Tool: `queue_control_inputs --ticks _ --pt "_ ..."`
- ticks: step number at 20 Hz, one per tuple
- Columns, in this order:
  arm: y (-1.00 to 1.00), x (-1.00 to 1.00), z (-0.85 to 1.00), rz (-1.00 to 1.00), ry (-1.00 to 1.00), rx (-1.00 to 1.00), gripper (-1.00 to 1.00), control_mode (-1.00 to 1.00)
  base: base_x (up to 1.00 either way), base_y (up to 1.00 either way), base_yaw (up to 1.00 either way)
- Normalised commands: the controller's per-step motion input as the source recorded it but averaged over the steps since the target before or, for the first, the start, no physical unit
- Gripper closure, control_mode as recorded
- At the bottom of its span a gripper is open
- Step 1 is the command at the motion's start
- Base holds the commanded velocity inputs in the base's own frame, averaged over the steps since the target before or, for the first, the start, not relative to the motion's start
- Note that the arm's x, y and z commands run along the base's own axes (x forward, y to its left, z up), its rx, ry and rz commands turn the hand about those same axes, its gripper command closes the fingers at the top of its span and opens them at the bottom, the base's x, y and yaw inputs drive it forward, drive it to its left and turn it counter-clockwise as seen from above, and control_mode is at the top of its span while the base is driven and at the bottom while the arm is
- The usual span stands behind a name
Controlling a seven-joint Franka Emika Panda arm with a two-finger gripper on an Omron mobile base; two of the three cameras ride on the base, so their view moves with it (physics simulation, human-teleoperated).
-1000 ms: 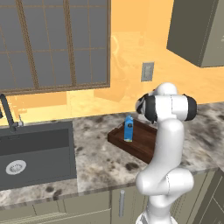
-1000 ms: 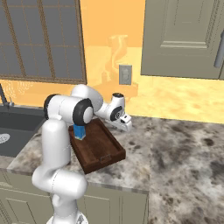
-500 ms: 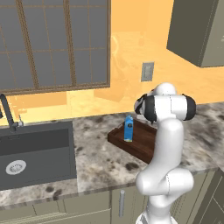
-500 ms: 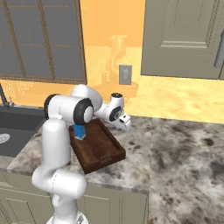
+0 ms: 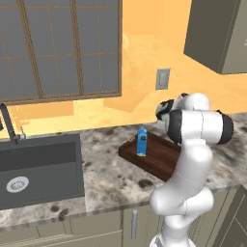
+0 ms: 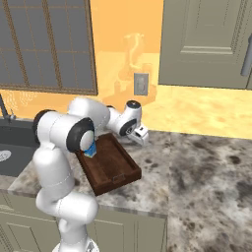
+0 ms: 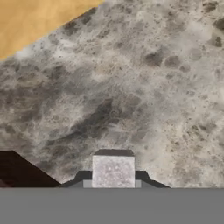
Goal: Take out the milk from the fridge and place it on the tray on the counter. Then take the sugar cube near the tray and place it in the tray.
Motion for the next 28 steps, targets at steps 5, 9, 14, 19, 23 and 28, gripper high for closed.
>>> queue_control_inputs --ticks 5,9,14,19,23,28 --pt "0.21 -1.00 0.98 0.00 0.04 0.00 1.00 -1.00 0.00 0.00 0.00" --pt "0.62 -0.77 0.44 0.00 0.25 -0.01 1.00 -1.00 0.00 0.00 0.00" --pt "0.46 -0.44 0.03 0.00 0.15 0.00 1.00 -1.00 0.00 0.00 0.00" --pt "0.02 -0.09 -0.21 0.00 0.05 0.00 1.00 -1.00 0.00 0.00 0.00" --pt "0.00 -0.03 -0.41 0.00 0.03 0.00 1.00 -1.00 0.00 0.00 0.00" --pt "0.00 0.00 -0.33 0.00 0.03 0.00 1.00 -1.00 0.00 0.00 0.00"
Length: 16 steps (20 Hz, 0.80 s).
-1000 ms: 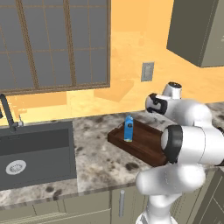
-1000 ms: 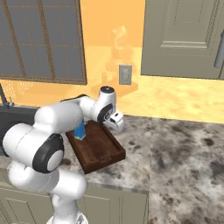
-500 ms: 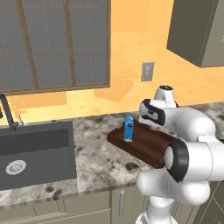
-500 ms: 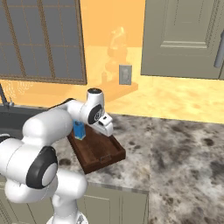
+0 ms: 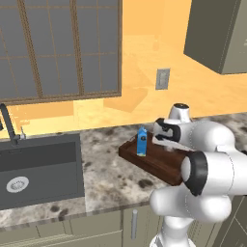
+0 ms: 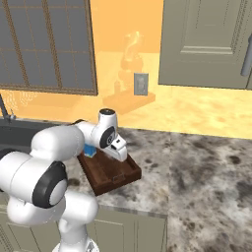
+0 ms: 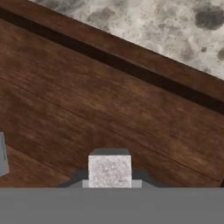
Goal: Take out the milk from the fridge and place it on the tray on the counter. Then take the sugar cube near the tray and place it in the tray.
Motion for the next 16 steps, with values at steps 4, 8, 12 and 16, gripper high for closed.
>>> queue_control_inputs --ticks 4,8,12,16 --pt "0.00 0.00 -0.31 0.00 0.02 0.00 1.00 -1.00 0.00 0.00 0.00" --pt "0.00 0.00 -0.24 0.00 0.01 0.00 1.00 -1.00 0.00 0.00 0.00" --pt "0.00 0.00 -0.25 0.00 0.01 0.00 1.00 -1.00 0.00 0.00 0.00" --pt "0.00 -0.01 -0.26 0.00 0.00 0.00 1.00 -1.00 0.00 0.00 0.00"
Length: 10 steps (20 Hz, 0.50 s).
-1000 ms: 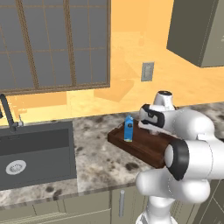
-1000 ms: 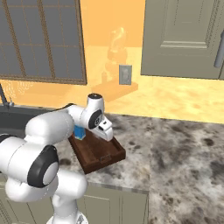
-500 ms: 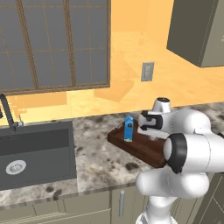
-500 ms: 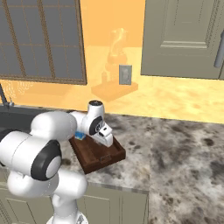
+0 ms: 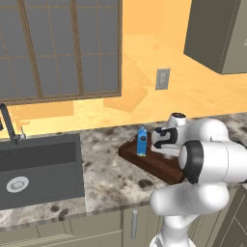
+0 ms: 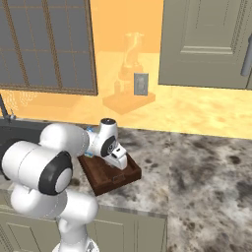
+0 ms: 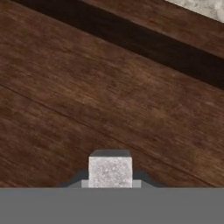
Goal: Take out the milk from the fridge and place it on the tray on the counter. Then take the sugar cube near the tray and place it in the tray.
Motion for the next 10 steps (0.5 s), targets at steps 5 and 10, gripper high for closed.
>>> queue_control_inputs --ticks 5,10 --pt "-0.01 -0.09 -0.22 0.00 0.00 0.00 1.00 -1.00 0.00 0.00 0.00" --pt "0.00 -0.11 -0.12 0.00 0.00 0.00 -1.00 -1.00 0.00 0.00 0.00"
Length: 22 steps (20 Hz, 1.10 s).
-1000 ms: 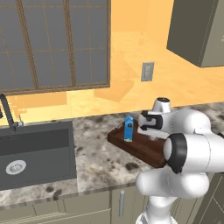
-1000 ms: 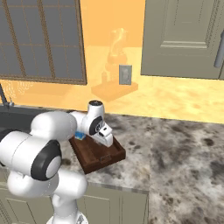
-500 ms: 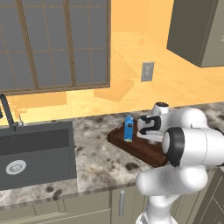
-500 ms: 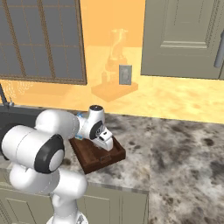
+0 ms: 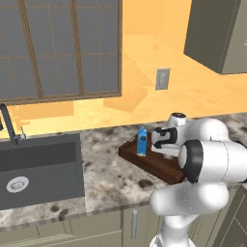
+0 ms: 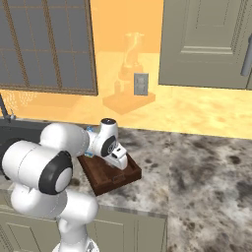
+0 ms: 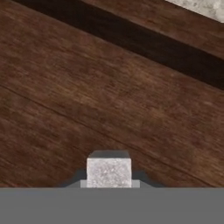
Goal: Take out the milk from the fridge and place it on the tray on the counter. Then take the sugar cube near the tray and place it in the tray.
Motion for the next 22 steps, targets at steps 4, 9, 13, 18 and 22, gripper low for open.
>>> queue_control_inputs --ticks 4,9,13,18,22 --pt "0.00 -0.50 0.09 0.00 -0.03 0.00 -1.00 -1.00 0.00 0.00 0.00" --pt "0.00 -0.45 0.31 0.00 -0.04 0.00 -1.00 -1.00 0.00 0.00 0.00" --pt "0.00 -0.47 0.66 0.00 -0.08 0.00 -1.00 -1.00 0.00 0.00 0.00" --pt "0.00 -0.79 0.98 0.00 -0.20 0.00 -1.00 -1.00 0.00 0.00 0.00" --pt "0.00 -0.76 1.00 0.00 -0.17 0.00 -1.00 -1.00 0.00 0.00 0.00"
